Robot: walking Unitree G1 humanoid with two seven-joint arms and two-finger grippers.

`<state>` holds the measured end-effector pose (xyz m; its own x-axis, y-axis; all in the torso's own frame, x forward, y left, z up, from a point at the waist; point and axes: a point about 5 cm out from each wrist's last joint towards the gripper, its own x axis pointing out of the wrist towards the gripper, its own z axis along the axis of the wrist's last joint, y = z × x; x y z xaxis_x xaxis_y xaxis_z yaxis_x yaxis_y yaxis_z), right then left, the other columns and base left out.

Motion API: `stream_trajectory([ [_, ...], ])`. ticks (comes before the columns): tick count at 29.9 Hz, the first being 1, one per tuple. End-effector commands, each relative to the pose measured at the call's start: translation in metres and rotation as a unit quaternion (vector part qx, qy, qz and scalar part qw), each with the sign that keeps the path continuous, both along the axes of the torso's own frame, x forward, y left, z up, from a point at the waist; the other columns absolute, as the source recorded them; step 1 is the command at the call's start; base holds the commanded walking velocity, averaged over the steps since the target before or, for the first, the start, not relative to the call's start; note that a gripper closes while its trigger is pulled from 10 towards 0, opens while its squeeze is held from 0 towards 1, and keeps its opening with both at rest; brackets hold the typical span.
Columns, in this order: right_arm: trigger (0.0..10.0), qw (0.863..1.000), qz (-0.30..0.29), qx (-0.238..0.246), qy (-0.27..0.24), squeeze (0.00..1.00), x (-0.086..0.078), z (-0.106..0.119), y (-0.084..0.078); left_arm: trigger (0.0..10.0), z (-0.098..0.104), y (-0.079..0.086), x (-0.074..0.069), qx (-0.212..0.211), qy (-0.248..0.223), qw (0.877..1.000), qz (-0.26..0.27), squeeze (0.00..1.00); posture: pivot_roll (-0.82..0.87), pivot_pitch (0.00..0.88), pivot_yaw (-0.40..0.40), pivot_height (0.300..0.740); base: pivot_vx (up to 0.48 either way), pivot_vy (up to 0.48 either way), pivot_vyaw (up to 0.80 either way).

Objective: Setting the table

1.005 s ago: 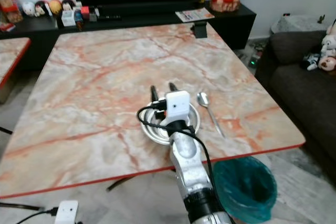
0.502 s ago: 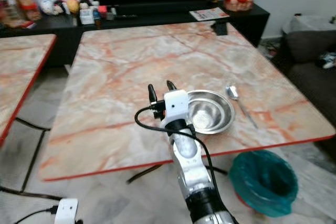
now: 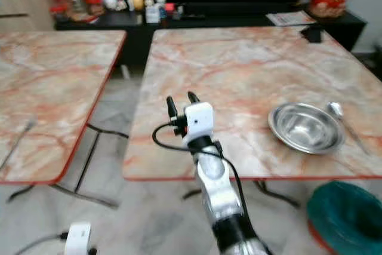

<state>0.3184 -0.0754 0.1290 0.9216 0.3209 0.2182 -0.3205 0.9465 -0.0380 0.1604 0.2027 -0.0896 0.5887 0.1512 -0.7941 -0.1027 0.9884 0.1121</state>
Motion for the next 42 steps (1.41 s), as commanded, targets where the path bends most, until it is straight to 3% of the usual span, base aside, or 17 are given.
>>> stream_trajectory([
  [1, 10.0, 1.0, 0.014, 0.011, -0.012, 0.0, 0.0, 0.008, 0.009, 10.0, 0.002, 0.007, 0.002, 0.009, -0.001, 1.0, 0.005, 0.0, 0.01, 0.036, 0.028, 0.74, 0.0, 0.375, 0.0],
  [32, 10.0, 0.999, -0.003, 0.032, 0.015, 0.0, 0.003, 0.001, 0.005, 10.0, 0.002, 0.011, 0.0, 0.017, 0.005, 1.0, -0.009, 0.0, 0.0, 0.004, 0.039, 0.74, 0.0, 0.379, 0.0],
  [42, 10.0, 0.999, 0.0, 0.03, 0.025, 0.0, -0.002, -0.006, 0.007, 10.0, 0.0, 0.015, -0.007, 0.023, 0.014, 0.999, -0.018, 0.0, 0.0, 0.004, 0.048, 0.74, 0.0, 0.371, -0.17],
])
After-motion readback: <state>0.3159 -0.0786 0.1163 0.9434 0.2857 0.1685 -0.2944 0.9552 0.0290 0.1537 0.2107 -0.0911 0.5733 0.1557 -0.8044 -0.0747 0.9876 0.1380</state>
